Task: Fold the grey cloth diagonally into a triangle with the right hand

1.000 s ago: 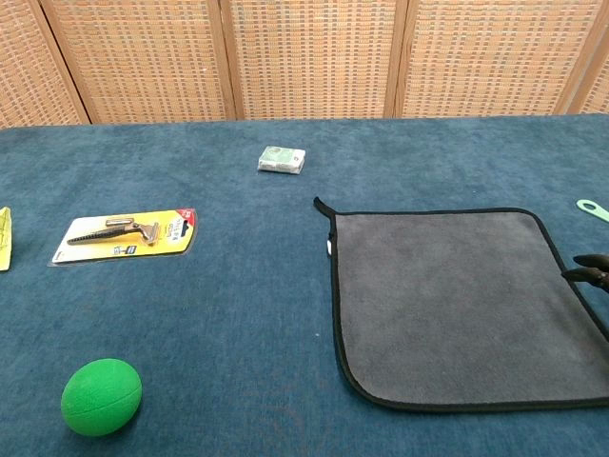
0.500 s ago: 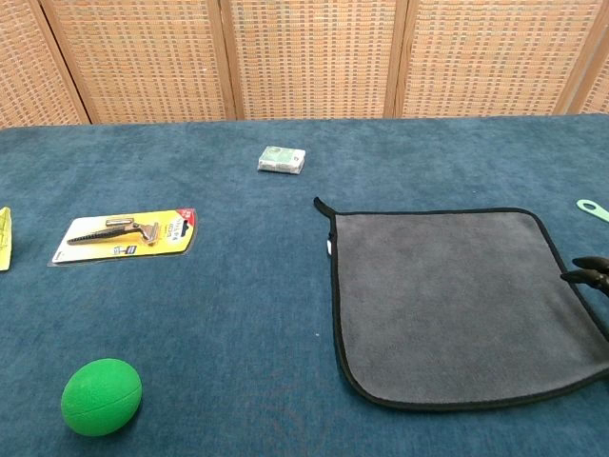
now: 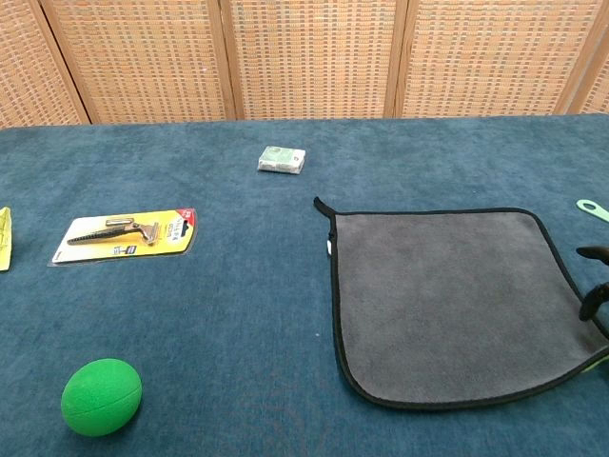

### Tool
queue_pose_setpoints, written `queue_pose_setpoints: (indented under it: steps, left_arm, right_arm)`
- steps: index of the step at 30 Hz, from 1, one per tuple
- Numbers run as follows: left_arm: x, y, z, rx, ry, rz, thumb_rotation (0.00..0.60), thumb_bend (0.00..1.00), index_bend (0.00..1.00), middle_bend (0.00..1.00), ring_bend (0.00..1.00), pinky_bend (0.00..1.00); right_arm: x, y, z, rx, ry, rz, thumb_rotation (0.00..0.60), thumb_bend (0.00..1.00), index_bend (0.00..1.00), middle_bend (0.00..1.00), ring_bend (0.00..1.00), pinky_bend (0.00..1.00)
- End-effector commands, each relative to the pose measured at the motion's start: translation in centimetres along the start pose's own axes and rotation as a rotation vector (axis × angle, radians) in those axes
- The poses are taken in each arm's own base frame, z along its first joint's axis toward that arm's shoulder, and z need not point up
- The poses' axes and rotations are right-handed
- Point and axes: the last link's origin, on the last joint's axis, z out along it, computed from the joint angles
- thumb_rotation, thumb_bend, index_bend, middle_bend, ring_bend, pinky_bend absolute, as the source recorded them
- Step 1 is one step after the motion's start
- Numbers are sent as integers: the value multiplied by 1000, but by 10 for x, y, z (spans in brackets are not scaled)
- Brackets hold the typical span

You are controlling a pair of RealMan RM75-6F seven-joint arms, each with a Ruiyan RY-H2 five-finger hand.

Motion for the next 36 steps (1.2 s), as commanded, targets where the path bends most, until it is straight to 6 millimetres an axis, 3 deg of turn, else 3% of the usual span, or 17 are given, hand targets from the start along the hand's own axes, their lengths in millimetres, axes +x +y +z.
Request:
queue_pose_setpoints:
  steps: [1,14,36]
  left_arm:
    - [0,0,0,0,0,0,600,173,0,0,0,0]
    - [-1,1,0,-1,-1,1,600,172,0,0,0,0]
    - [0,1,0,-3,4,-2,600,172,0,0,0,0]
  right_arm:
    - [0,0,1,0,8,3,600,511,448,31,0,0]
    - [-1,0,3,-9,17,9,600,510,623,146,0,0]
    - [11,-10,27,6,49,15,600,510,659,151,0,0]
